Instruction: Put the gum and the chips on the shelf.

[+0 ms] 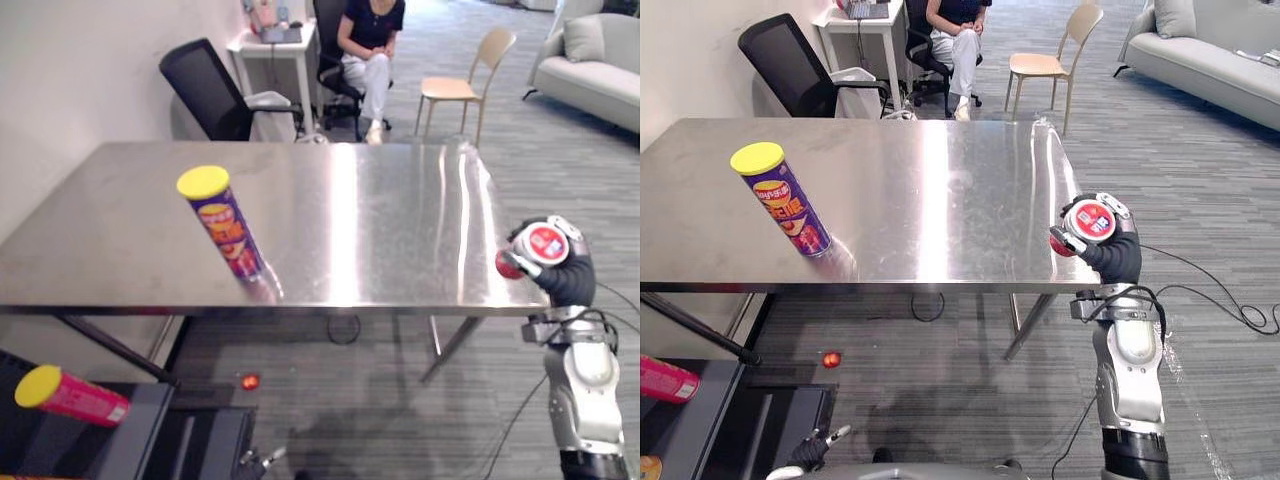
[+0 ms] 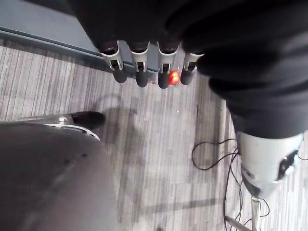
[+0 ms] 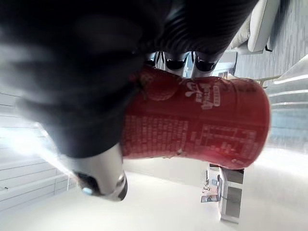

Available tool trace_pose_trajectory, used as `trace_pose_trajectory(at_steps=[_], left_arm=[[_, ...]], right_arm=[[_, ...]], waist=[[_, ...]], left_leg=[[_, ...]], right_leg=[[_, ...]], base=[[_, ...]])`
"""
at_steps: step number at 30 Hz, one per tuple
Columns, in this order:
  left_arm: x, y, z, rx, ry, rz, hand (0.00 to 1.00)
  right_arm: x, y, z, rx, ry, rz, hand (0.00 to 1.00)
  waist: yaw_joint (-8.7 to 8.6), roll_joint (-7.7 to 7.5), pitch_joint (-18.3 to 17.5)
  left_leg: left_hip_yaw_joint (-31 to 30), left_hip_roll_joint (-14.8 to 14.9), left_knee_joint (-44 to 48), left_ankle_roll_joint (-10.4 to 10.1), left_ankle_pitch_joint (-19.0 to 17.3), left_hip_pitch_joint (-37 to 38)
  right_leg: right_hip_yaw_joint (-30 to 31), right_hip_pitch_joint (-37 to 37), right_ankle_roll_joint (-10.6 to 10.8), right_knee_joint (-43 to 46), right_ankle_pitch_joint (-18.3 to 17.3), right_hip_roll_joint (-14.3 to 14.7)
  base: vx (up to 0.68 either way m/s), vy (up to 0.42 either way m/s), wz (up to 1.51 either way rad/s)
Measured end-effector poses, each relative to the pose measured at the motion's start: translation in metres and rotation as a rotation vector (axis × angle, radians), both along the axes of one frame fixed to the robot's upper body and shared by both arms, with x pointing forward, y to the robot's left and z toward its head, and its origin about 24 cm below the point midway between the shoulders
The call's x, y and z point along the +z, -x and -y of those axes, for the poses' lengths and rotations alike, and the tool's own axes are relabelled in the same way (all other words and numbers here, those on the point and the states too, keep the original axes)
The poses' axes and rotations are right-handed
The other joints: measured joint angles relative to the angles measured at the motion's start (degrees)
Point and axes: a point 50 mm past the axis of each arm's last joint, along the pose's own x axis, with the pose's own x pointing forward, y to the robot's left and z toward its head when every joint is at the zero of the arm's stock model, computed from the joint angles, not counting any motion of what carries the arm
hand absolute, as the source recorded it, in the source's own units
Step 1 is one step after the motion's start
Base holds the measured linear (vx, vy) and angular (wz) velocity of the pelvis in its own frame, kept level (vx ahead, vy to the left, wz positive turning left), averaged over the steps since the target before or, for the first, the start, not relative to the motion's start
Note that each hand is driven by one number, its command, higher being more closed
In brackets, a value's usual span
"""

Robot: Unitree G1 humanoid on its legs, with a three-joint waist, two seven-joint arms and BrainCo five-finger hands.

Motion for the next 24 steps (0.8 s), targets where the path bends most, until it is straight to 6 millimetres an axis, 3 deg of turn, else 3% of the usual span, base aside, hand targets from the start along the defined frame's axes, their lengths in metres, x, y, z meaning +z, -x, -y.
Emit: trace_pose_trajectory(at_steps=[2,4,6,8,10,11,12,13,14,15,16,17,18,19,21,22,24], left_arm=[[0.0,0.001,-0.001,0.001,-0.001,-0.005,0.0],[0.001,0.0,-0.004,0.004,-0.006,-0.007,0.0],[0.001,0.001,-0.006,0.015,-0.005,-0.009,0.0],[0.001,0.001,-0.004,0.034,0.005,-0.005,0.0],[0.002,-0.006,-0.003,0.033,0.008,0.016,0.0],[0.004,-0.013,-0.001,0.024,0.011,0.038,0.0],[0.002,-0.009,0.001,0.042,0.022,0.03,0.0],[0.0,-0.002,0.004,0.055,0.034,0.014,0.0],[-0.004,0.015,0.011,0.077,0.057,-0.025,0.0],[-0.002,0.007,0.018,0.072,0.073,0.007,0.0],[0.001,0.001,0.013,0.082,0.062,0.041,0.0],[0.003,-0.008,0.006,0.134,0.06,0.066,0.0],[0.001,-0.002,0.002,0.182,0.06,0.039,0.0],[-0.001,0.006,0.004,0.209,0.071,0.025,0.0],[-0.004,0.016,0.011,0.22,0.094,-0.004,0.0],[-0.005,0.019,0.012,0.218,0.097,-0.017,0.0],[-0.004,0.016,0.011,0.201,0.088,-0.012,0.0]], right_arm=[[0.0,0.002,0.0,-0.006,-0.012,0.007,1.0],[-0.003,0.002,-0.004,-0.004,-0.041,0.007,1.0],[-0.004,-0.001,-0.014,0.037,-0.043,0.0,1.0],[-0.001,-0.008,-0.03,0.108,-0.051,0.012,1.0],[0.003,-0.018,-0.042,0.166,-0.072,0.028,1.0],[0.015,-0.023,-0.038,0.162,-0.066,0.071,1.0],[0.02,-0.025,-0.03,0.123,-0.07,0.091,1.0],[0.021,-0.025,-0.029,0.113,-0.073,0.096,1.0],[0.024,-0.024,-0.026,0.1,-0.068,0.107,1.0],[0.024,-0.022,-0.018,0.059,-0.075,0.115,1.0],[0.022,-0.022,-0.014,0.037,-0.087,0.111,1.0],[0.022,-0.02,-0.009,0.01,-0.094,0.111,1.0],[0.014,-0.015,-0.006,-0.018,-0.122,0.09,1.0],[0.01,-0.012,-0.004,-0.03,-0.128,0.078,1.0],[0.009,-0.01,-0.001,-0.04,-0.123,0.072,1.0],[0.009,-0.01,0.0,-0.046,-0.123,0.075,1.0],[0.009,-0.009,0.002,-0.057,-0.13,0.077,1.0]], waist=[[0.11,-0.25,0.2],[0.11,-1.39,1.3],[0.26,-1.46,2.2],[0.41,-0.43,2.8],[0.47,0.35,2.8],[1.98,0.79,3.8],[1.89,1.26,4.2],[1.84,1.42,4.4],[2.18,4.44,3.9],[1.46,5.22,3.9],[1.11,4.3,3.4],[1.03,3.93,3.5],[1.35,2.96,3.6],[0.64,2.45,3.9],[0.15,4.09,3.1],[0.27,4.36,3.0],[0.46,4.79,2.8]], left_leg=[[0.3,0.0,0.8,-0.1,-0.1,-0.4],[-0.3,0.1,7.8,-0.1,-3.1,-3.2],[-2.7,1.0,13.8,-0.6,-5.4,-6.3],[-6.6,1.7,14.1,-1.1,-4.4,-9.2],[-13.0,1.8,11.0,-2.2,-0.2,-12.5],[-3.5,4.8,5.4,9.5,-4.1,-16.3],[5.8,5.0,15.0,10.6,-1.4,-17.7],[7.9,4.9,16.2,10.2,-0.2,-16.2],[10.6,4.3,13.5,8.1,2.1,-12.4],[9.6,3.2,10.3,9.1,7.8,-14.7],[9.4,2.3,6.4,10.4,10.5,-15.0],[12.8,2.6,11.9,11.3,6.1,-16.3],[18.7,5.3,23.2,11.6,-3.3,-16.2],[19.6,6.2,24.7,7.8,-5.8,-13.1],[18.7,7.4,20.5,3.8,-7.8,-8.5],[18.3,7.7,17.4,2.0,-8.2,-7.1],[18.6,7.4,13.0,0.2,-8.4,-7.0]], right_leg=[[1.2,-3.0,-0.2,5.9,-2.7,-0.9],[1.6,-5.1,-0.4,11.7,-5.6,-2.2],[0.5,-5.0,-0.7,14.6,-7.5,-2.3],[-3.0,-5.2,-1.7,15.8,-8.3,-1.7],[-9.4,-7.0,-2.9,18.2,-10.0,-1.6],[-22.7,-5.0,-6.3,13.5,-9.4,-0.4],[-27.2,-4.1,-7.0,14.7,-10.0,-2.5],[-28.0,-3.5,-6.7,14.9,-10.1,-2.6],[-30.5,-2.2,-6.6,16.3,-10.4,-1.6],[-30.8,-4.2,-8.3,18.1,-11.4,-1.8],[-30.2,-5.9,-9.8,15.5,-11.6,-1.3],[-33.7,-5.0,-8.9,10.8,-9.0,0.2],[-37.4,-4.5,-9.6,10.4,-8.1,-0.2],[-40.1,-3.7,-9.6,10.4,-8.0,-0.1],[-43.3,-3.9,-9.8,10.8,-7.9,0.5],[-45.0,-4.3,-9.9,11.4,-7.9,0.5],[-47.3,-5.7,-10.0,13.8,-7.8,-0.8]], base=[[0.0,0.003,-0.06],[-0.04,-0.028,0.14],[-0.1,-0.07,0.34],[-0.15,-0.102,0.74],[-0.24,-0.264,2.26],[-0.35,-0.394,3.63],[-0.3,-0.345,3.19],[-0.07,-0.079,1.48],[-0.13,-0.1,1.44],[-0.18,-0.11,1.51],[-0.19,-0.128,1.67],[-0.16,-0.151,1.45],[-0.15,-0.179,1.71],[-0.17,-0.136,1.39],[-0.16,0.031,1.05],[-0.19,0.163,0.98],[-0.15,0.176,0.66]])
